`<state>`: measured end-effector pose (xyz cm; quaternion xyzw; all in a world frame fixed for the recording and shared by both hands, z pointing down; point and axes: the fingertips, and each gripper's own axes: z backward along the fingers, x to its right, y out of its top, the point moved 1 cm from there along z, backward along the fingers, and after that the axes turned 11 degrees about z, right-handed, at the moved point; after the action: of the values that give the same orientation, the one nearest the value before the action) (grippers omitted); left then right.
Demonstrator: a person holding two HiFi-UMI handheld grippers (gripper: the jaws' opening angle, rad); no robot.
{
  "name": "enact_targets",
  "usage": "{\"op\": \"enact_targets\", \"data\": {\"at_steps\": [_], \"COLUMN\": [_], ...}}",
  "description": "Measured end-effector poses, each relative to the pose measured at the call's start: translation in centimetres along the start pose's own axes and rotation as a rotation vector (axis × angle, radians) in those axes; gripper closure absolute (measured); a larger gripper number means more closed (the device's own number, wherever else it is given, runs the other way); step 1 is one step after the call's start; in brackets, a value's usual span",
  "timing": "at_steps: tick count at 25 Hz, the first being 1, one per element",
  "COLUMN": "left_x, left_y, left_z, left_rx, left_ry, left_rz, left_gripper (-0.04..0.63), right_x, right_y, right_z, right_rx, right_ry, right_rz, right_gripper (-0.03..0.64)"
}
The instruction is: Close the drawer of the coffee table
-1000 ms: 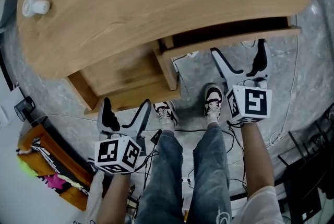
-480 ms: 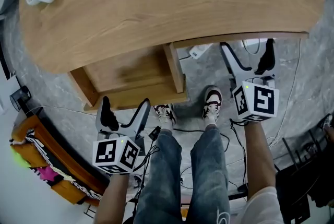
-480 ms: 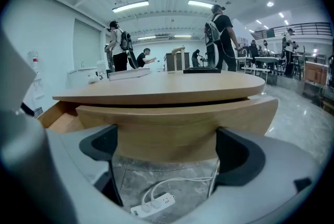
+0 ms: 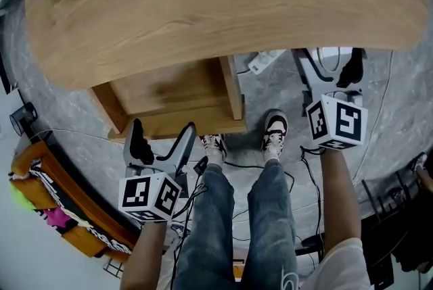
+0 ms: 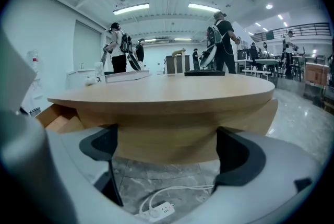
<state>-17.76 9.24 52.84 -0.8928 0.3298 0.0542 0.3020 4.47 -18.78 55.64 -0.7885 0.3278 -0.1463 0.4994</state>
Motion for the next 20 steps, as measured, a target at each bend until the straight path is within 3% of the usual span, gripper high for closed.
{"op": "enact_targets", "data": {"at_steps": [20], "left_x": [-1.0], "left_y": [-0.5], "left_z": [0.8], "left_rx": [0.000], "left_ry": [-0.001], "left_rz": [-0.015], "left_gripper": [0.038], "right_x": [0.3], "right_y": [1.1], "right_z": [-2.1], "right_rx": [0.052], "right_ry": [-0.005], "right_rz": [0.001], "right_gripper": [0.029]}}
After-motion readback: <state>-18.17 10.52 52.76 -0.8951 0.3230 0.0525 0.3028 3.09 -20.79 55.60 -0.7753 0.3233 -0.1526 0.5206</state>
